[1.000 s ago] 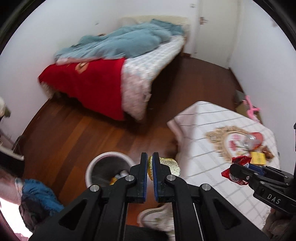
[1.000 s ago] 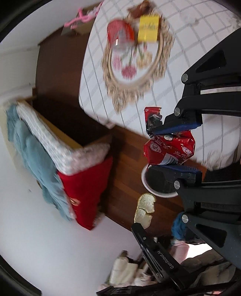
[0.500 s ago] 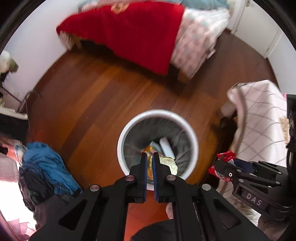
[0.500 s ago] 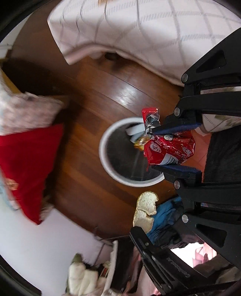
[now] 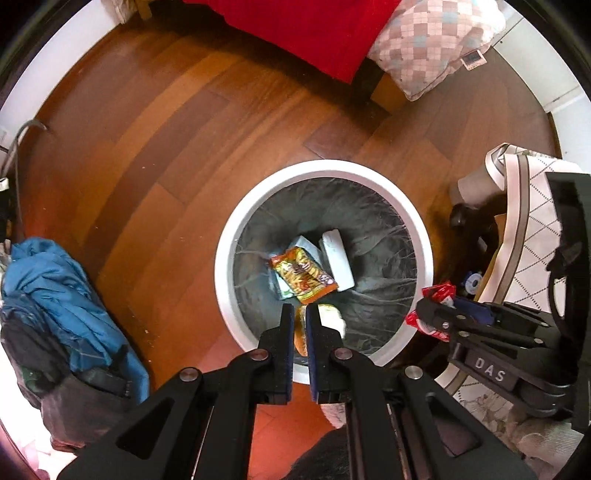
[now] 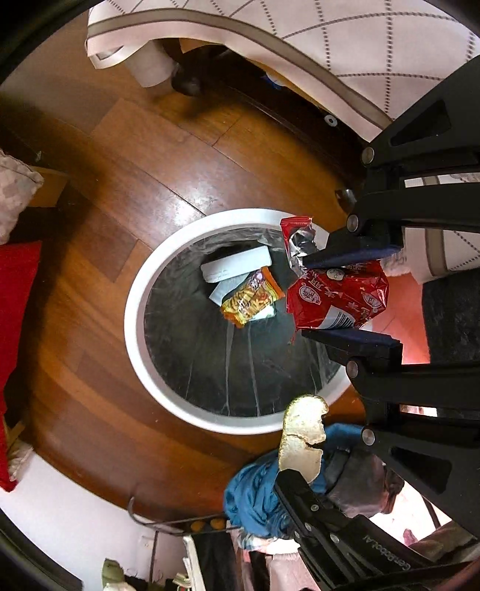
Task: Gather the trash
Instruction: 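Carry the red wrapper and bread over the bin and release both, then move both tools back toward the table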
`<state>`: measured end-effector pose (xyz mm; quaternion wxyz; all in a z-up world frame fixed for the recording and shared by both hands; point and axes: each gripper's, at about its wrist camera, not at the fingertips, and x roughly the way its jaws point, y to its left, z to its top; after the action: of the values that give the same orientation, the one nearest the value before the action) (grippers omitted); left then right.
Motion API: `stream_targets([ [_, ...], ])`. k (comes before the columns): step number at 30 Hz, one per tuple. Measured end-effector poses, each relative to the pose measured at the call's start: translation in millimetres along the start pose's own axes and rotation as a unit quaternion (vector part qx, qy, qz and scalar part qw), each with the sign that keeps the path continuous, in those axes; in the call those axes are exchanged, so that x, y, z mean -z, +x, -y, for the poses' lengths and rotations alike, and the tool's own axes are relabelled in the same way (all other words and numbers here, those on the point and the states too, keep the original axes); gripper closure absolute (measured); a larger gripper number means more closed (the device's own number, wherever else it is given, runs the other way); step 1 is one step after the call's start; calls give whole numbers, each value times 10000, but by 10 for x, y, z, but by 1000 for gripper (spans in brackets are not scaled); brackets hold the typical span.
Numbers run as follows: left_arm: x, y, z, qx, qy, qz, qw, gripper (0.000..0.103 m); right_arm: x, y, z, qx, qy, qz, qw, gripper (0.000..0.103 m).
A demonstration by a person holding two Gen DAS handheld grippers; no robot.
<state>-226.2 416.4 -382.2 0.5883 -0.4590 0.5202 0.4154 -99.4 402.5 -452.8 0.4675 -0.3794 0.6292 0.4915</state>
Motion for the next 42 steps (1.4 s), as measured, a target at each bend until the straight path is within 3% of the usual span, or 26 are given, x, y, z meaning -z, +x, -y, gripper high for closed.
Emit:
stream_targets([
  [5, -41, 14, -25, 135, -101, -82, 9998, 95, -74, 13, 16, 42, -59, -107, 9999, 67],
  [7, -39, -13, -34, 138, -126, -35, 9998, 95, -62, -15, 18, 23, -69, -112, 9999, 53],
  [8, -42, -19, -31, 102, -114, -14, 9999, 93, -57, -34, 25, 55, -56, -105, 9999, 49],
  [9, -37, -30, -37, 71, -109, -1, 9999, 87, -64, -57, 33, 81, -47, -97, 9999, 40],
  [10, -24, -54, -46, 60, -128, 30, 9999, 62, -66, -85, 40, 112, -51, -77, 9999, 33],
  [11, -25, -70, -61, 53, -140, 69, 9999, 22, -62, -110, 42, 150, -59, -43, 9999, 32],
  [12, -15, -95, -70, 33, -141, 127, 9998, 10, -41, -145, 44, 224, -88, -14, 9997, 32],
  [13, 4, -137, -81, 1, -150, 210, 9997, 8, -30, -172, 49, 283, -103, -9, 9995, 30],
  [17, 62, -215, -86, -156, -139, 290, 9994, 7, 38, -300, 47, 444, -171, 35, 9989, 16],
  [20, 117, -286, -75, -263, -84, 379, 9989, 6, 102, -384, 35, 478, -240, 31, 9986, 1],
  [30, 346, -685, -82, -359, -38, 780, 9963, 3, 375, -732, -91, 676, -524, 258, 9960, 0],
  [42, 683, -1173, -4, -346, -6, 1146, 9928, 3, 761, -1286, -233, 513, -590, 737, 9942, 0],
])
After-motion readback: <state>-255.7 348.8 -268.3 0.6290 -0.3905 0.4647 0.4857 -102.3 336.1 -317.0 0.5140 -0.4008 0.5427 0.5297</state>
